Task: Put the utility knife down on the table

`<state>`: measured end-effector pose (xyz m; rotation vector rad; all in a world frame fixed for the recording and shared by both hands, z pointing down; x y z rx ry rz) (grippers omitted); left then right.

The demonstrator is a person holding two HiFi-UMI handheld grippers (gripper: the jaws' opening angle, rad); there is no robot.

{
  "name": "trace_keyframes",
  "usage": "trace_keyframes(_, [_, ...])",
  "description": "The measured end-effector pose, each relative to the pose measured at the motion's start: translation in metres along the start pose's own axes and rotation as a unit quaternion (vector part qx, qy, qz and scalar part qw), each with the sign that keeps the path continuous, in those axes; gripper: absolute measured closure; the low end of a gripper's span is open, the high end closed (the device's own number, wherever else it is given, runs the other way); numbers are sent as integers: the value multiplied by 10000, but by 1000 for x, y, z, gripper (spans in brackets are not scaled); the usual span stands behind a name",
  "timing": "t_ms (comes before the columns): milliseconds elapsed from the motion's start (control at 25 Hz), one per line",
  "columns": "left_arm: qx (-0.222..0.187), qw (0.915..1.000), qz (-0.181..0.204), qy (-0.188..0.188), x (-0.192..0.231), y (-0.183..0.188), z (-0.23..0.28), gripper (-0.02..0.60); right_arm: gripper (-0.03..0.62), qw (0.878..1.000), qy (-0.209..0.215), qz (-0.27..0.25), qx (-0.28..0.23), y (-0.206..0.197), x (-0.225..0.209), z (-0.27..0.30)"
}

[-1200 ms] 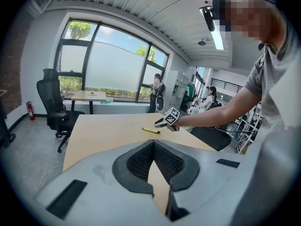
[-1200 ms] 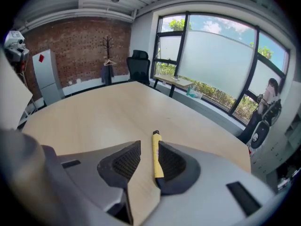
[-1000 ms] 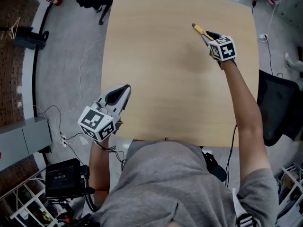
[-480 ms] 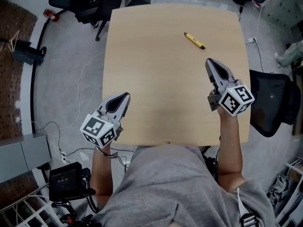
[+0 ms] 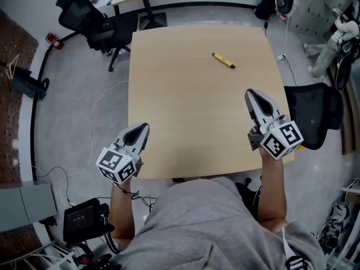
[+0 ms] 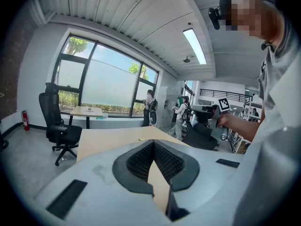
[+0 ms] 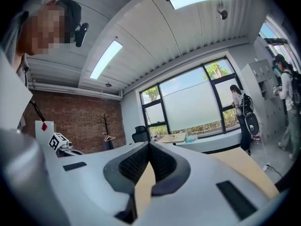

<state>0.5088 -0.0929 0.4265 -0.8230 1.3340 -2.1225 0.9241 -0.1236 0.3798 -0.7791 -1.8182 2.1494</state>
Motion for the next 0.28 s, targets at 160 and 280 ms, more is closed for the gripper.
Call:
trace_keyframes(160, [-135, 9987, 317, -384, 10, 7, 14, 577, 582, 9986, -395, -91, -342, 8, 16, -37])
trace_keyframes(280, [-312, 9943, 649, -790, 16, 31, 39, 577, 582, 9943, -814, -271, -625, 20, 19, -67])
Point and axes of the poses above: the fingertips, and each gripper's own axes: z forward along the fingers, x to its left, y out of its top, the point moved 9 cm from there along -z, backward along the fingers, and after that the axes turned 2 degrees about -y, right-handed, at the moved point
